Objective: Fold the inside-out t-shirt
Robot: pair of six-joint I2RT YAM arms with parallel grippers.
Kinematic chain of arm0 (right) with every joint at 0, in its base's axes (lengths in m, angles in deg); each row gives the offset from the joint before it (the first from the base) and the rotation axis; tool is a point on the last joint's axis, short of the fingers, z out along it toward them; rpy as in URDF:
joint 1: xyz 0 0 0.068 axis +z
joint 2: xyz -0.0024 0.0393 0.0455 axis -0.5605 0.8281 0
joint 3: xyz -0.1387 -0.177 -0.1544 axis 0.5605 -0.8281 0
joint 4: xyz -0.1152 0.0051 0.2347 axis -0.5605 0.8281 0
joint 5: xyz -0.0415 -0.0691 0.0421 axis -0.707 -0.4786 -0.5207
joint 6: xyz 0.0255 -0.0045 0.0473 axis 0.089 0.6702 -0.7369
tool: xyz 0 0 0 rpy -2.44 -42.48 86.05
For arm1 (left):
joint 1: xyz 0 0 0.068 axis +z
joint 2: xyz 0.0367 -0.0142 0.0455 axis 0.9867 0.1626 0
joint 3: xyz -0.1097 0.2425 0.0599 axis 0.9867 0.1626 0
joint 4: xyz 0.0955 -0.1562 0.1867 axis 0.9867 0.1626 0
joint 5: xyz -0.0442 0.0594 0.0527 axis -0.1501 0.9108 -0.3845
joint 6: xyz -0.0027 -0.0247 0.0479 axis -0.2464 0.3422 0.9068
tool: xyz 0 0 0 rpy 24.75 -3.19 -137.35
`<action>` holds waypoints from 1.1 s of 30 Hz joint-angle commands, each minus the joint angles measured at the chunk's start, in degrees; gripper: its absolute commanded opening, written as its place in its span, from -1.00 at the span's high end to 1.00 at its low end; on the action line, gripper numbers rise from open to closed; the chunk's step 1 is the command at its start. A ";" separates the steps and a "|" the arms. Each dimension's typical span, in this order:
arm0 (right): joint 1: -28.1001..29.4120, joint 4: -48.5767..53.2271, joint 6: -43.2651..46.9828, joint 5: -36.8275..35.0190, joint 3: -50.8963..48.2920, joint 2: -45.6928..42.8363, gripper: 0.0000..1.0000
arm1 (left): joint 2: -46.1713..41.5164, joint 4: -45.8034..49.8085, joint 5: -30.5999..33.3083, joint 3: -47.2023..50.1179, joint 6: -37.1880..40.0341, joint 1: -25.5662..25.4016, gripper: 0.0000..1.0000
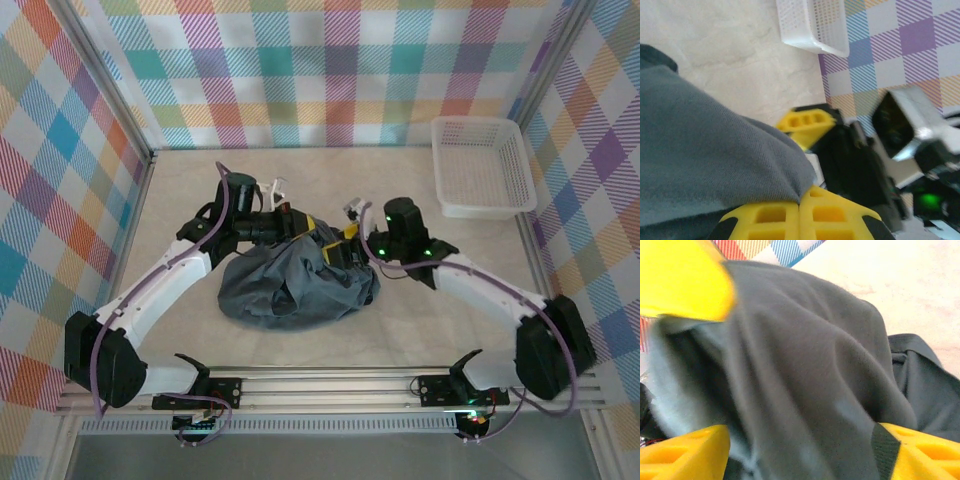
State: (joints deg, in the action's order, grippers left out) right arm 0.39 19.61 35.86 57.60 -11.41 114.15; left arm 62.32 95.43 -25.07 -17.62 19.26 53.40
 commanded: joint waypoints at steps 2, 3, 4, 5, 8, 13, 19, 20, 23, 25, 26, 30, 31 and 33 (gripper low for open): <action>0.46 -0.16 -0.84 0.67 3.87 5.52 0.24 | 0.49 2.46 1.72 -3.17 3.02 -0.27 1.00; 0.14 2.35 -1.60 1.49 5.33 5.85 0.65 | 0.25 4.06 3.11 -3.68 4.47 0.03 1.00; -0.29 3.94 -2.61 5.58 6.61 5.50 0.99 | 0.00 6.46 5.20 -3.93 6.29 0.61 1.00; -0.56 4.19 -4.27 9.64 7.30 4.73 1.00 | -0.37 8.92 7.19 -3.81 8.50 1.35 1.00; -0.82 -8.13 -18.48 25.92 5.93 1.69 1.00 | 0.38 14.55 18.20 -0.60 18.14 4.72 1.00; -0.90 -33.72 -40.83 30.74 2.26 1.06 1.00 | 3.15 6.58 13.40 7.22 20.33 10.63 0.57; -2.69 -23.05 -34.71 27.04 2.70 1.49 1.00 | -8.49 9.81 15.70 8.10 21.43 11.25 -0.05; -3.08 -20.77 -33.64 26.37 3.24 1.71 1.00 | -11.16 10.61 16.49 8.87 21.47 11.25 -0.07; -3.78 -12.79 -29.46 25.26 5.85 2.91 1.00 | -19.28 9.65 13.82 12.38 19.36 10.81 -0.13; -3.81 -10.48 -28.14 26.60 7.64 3.94 1.00 | -23.26 6.80 10.86 14.67 19.27 8.04 -0.15; -3.81 -10.16 -28.10 27.18 8.18 4.32 1.00 | -24.35 5.86 10.81 15.46 19.99 6.17 -0.18; -3.81 -10.26 -28.89 29.30 9.77 5.40 1.00 | -21.65 4.65 12.88 15.14 23.87 0.65 -0.23; -3.81 -10.22 -29.10 29.87 10.04 5.58 1.00 | -19.43 3.89 12.30 14.37 24.75 -0.27 -0.25; -3.73 -10.10 -29.49 31.10 10.41 5.66 1.00 | -14.91 1.57 11.13 12.90 25.72 -1.65 -0.27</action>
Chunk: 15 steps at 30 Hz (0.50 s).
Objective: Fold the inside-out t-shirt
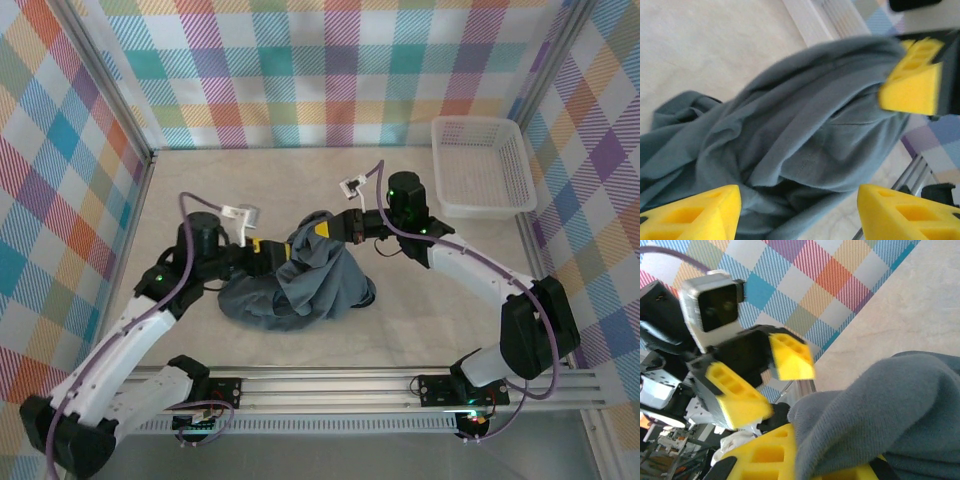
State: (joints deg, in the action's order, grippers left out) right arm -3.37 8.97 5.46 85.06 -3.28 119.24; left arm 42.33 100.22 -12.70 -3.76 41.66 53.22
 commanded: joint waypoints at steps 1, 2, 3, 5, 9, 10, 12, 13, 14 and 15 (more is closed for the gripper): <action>-0.02 0.63 0.85 4.15 2.32 0.45 1.00 | 7.22 -4.93 -0.81 -1.63 3.21 -1.80 -0.28; 0.13 0.77 0.83 4.26 2.41 0.33 1.00 | 9.35 -5.15 0.81 -2.27 2.55 -1.85 -0.29; 0.13 0.92 0.72 4.34 2.41 0.17 1.00 | 11.30 -6.75 2.35 -3.06 2.20 -1.85 -0.28; 0.13 1.55 0.81 4.52 2.38 -0.19 1.00 | 13.51 -9.84 2.06 -4.22 1.55 -1.67 -0.08; -1.18 9.17 1.88 -0.27 3.35 0.54 1.00 | 11.82 -20.11 -4.46 -3.20 -9.08 0.21 1.00; -2.99 11.09 0.88 -1.79 3.42 1.63 0.99 | 10.61 -23.35 -6.98 -2.15 -14.95 1.49 1.00; -7.60 11.27 -0.06 -1.09 2.86 5.96 0.88 | 9.68 -27.69 -13.69 -1.42 -26.04 4.62 1.00; -9.57 11.36 1.31 0.05 2.96 9.10 0.84 | 9.33 -29.00 -17.22 -1.47 -30.32 5.61 1.00; -10.56 12.79 3.52 0.50 3.73 11.92 0.81 | 8.44 -30.31 -18.92 -1.28 -32.78 5.86 1.00; -11.09 15.16 6.23 1.34 5.49 15.09 0.76 | 7.08 -30.96 -19.61 -0.99 -34.50 5.89 1.00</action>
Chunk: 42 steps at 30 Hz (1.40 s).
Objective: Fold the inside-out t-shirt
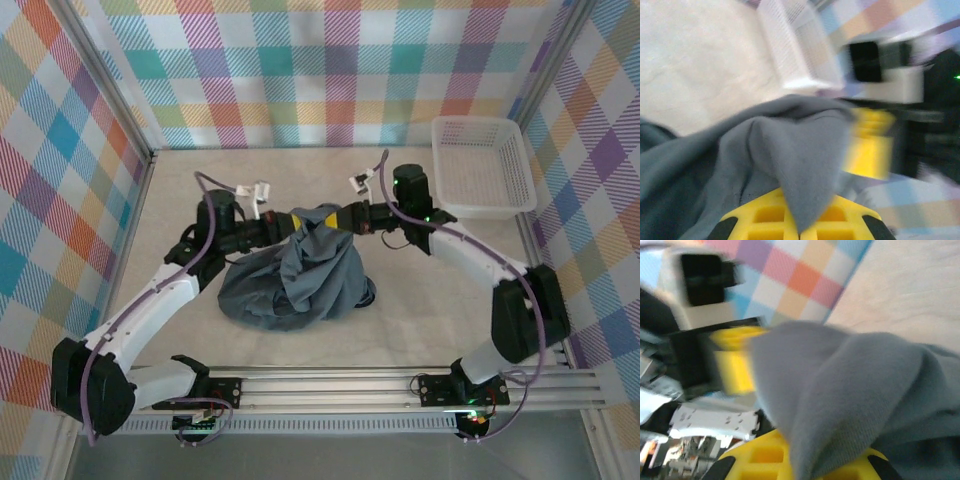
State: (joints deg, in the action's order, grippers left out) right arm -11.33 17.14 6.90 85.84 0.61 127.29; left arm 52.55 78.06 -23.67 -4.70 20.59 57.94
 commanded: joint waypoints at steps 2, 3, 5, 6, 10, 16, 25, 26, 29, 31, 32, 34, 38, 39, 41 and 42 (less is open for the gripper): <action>-3.08 12.98 7.18 3.93 6.85 12.24 0.60 | -4.90 -7.90 -9.84 -0.60 -14.46 1.24 1.00; -3.08 13.43 5.79 6.12 8.43 13.45 0.49 | -5.07 -5.46 -10.62 -1.60 -13.46 1.33 1.00; -3.28 12.17 3.00 6.48 8.14 11.62 0.30 | -5.03 0.95 -10.14 -3.04 -10.00 1.34 1.00; -3.49 11.95 2.92 4.91 6.91 9.03 0.23 | -5.03 2.32 -9.53 -2.94 -8.88 1.34 1.00; -3.55 12.89 2.56 -7.32 -1.38 -4.24 0.08 | -2.67 -1.33 -9.96 -0.93 -10.03 1.38 1.00; 9.60 14.98 2.05 -25.16 -7.22 -17.45 0.08 | 0.30 -1.53 -10.83 -2.23 -8.90 1.34 1.00; 14.28 19.10 1.64 -39.10 -2.16 -10.67 -0.10 | -0.44 0.72 -10.31 -3.33 -7.12 1.34 1.00; 14.33 18.45 2.01 -37.33 -1.82 -10.01 0.08 | -0.69 1.23 -10.13 -3.42 -6.69 1.34 1.00; 14.33 17.67 1.85 -34.13 -0.96 -9.30 0.66 | -1.16 2.98 -9.67 -3.50 -5.56 1.38 1.00; 14.33 17.32 1.93 -32.92 -1.04 -9.69 0.95 | -1.35 3.67 -9.26 -3.35 -5.08 1.43 1.00; 14.24 16.97 1.78 -32.18 -1.27 -10.27 1.00 | -1.64 4.93 -8.38 -3.32 -4.36 1.43 1.00; 13.54 16.97 1.29 -30.92 -1.30 -12.44 1.00 | -2.86 9.40 -6.14 -3.08 -0.77 1.84 1.00; 8.02 9.74 -2.12 -28.01 -5.61 -20.79 1.00 | -7.82 12.63 -2.25 3.53 4.54 6.11 1.00; 7.05 8.69 -2.18 -27.26 -6.60 -22.01 1.00 | -8.55 10.72 -3.00 5.65 3.75 7.58 1.00; 5.85 9.23 -1.10 -25.28 -7.58 -22.93 1.00 | -9.65 6.00 -4.60 10.06 1.98 9.77 0.71; 5.71 9.90 -0.48 -24.23 -7.63 -22.76 1.00 | -10.08 5.71 -4.65 10.60 2.29 10.03 0.56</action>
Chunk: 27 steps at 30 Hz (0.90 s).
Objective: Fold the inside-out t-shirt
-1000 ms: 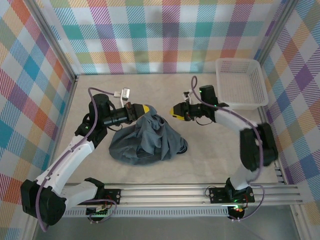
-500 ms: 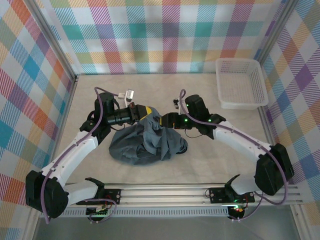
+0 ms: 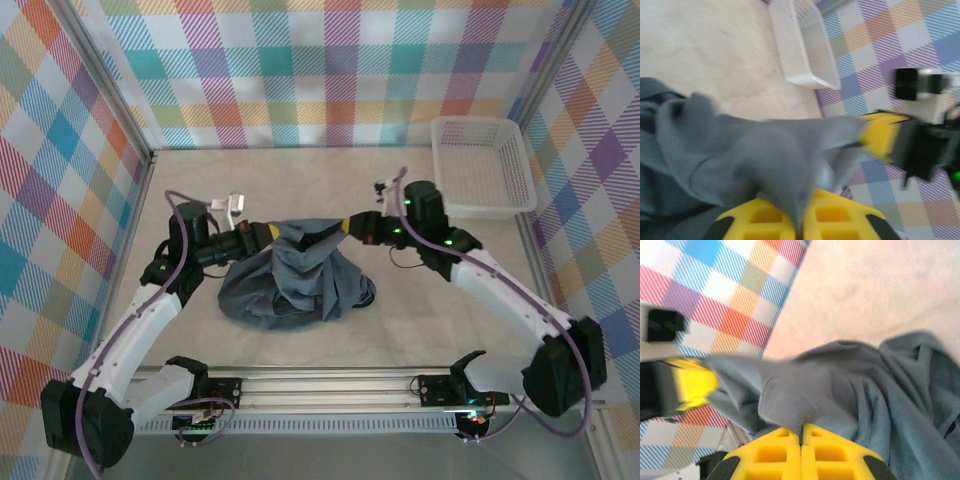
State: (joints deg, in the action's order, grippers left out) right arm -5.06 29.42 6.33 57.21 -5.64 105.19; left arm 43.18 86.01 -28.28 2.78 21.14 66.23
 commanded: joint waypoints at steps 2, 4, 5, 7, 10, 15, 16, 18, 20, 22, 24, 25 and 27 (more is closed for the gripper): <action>-0.56 -2.59 0.83 8.06 -1.76 0.12 1.00 | -1.89 -0.46 0.95 3.02 4.38 1.84 0.25; -0.57 -3.58 0.39 10.55 -2.17 1.24 1.00 | -3.57 1.95 2.48 2.04 6.73 1.80 0.14; -0.55 -3.61 0.34 10.89 -2.09 1.85 1.00 | -4.36 2.53 2.79 1.64 7.73 1.80 0.07; -0.47 -3.52 0.41 11.10 -1.74 2.54 1.00 | -5.20 3.62 2.95 0.23 9.81 0.80 -0.05; -0.47 -2.94 0.71 11.14 -0.75 3.33 1.00 | -5.05 10.82 9.90 -4.14 16.84 -7.34 -0.08; -0.35 -1.91 1.34 11.53 0.84 4.23 1.00 | 3.42 16.92 27.60 -10.34 22.70 -23.93 -0.21; -0.23 -1.90 1.36 11.66 1.11 4.35 1.00 | 5.63 15.98 28.82 -11.06 22.83 -25.68 -0.30; -0.05 -1.64 1.51 11.92 1.58 4.54 1.00 | 9.99 13.42 31.84 -12.48 21.96 -28.14 -0.45; 0.14 -1.03 1.78 11.93 1.86 4.62 1.00 | 13.39 10.73 35.38 -13.62 20.83 -29.05 -0.50; 0.15 -0.63 1.95 11.85 1.91 4.46 1.00 | 15.54 7.07 38.31 -13.65 20.44 -29.05 -0.48; 0.16 -0.18 1.86 11.25 1.79 4.38 1.00 | 17.52 3.77 37.65 -13.53 21.60 -29.05 -0.43; 0.16 0.03 1.86 11.06 1.78 4.35 1.00 | 18.59 2.57 36.83 -13.71 22.56 -29.03 -0.42; 0.14 0.95 2.12 10.48 1.86 4.36 1.00 | 20.01 2.16 38.05 -13.93 22.54 -29.07 -0.39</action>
State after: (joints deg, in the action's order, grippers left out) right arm -5.19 28.99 7.18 67.46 -5.48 109.47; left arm 62.48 93.03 6.38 -9.31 41.79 37.53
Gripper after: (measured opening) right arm 0.049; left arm 0.700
